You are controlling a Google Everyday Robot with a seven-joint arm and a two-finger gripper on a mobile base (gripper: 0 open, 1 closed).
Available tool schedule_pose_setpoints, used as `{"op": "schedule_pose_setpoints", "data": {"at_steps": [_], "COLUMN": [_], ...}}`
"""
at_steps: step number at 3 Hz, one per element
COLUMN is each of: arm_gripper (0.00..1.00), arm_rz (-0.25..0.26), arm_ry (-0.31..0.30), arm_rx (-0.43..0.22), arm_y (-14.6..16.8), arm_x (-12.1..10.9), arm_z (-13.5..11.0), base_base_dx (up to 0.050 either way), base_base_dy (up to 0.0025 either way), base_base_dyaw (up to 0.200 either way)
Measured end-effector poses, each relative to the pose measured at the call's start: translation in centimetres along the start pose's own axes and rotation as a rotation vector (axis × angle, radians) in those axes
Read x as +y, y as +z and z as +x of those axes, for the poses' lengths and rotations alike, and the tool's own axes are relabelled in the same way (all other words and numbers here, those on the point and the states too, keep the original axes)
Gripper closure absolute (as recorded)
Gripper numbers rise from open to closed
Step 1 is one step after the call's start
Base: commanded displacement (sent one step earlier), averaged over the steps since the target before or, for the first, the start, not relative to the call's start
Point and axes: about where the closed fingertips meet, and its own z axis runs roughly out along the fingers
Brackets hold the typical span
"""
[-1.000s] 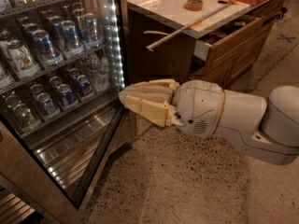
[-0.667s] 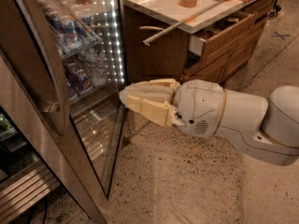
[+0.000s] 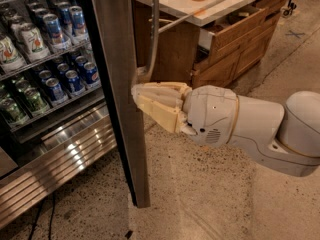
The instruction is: Open right fridge door
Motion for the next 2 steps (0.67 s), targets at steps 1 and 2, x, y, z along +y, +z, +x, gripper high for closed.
{"op": "schedule_pose_setpoints", "data": {"at_steps": [1,2], "arm_gripper": [1.0,1.0], "arm_rz": [0.0,0.0], "arm_ry": [0.0,0.0], "arm_rx": [0.0,0.0], "arm_y": [0.0,0.0], "arm_x": [0.0,0.0], "arm_z": [0.0,0.0], "base_base_dx": [-0.05,0.0], "base_base_dy": [-0.00003,0.0], "base_base_dyaw": [0.0,0.0]}}
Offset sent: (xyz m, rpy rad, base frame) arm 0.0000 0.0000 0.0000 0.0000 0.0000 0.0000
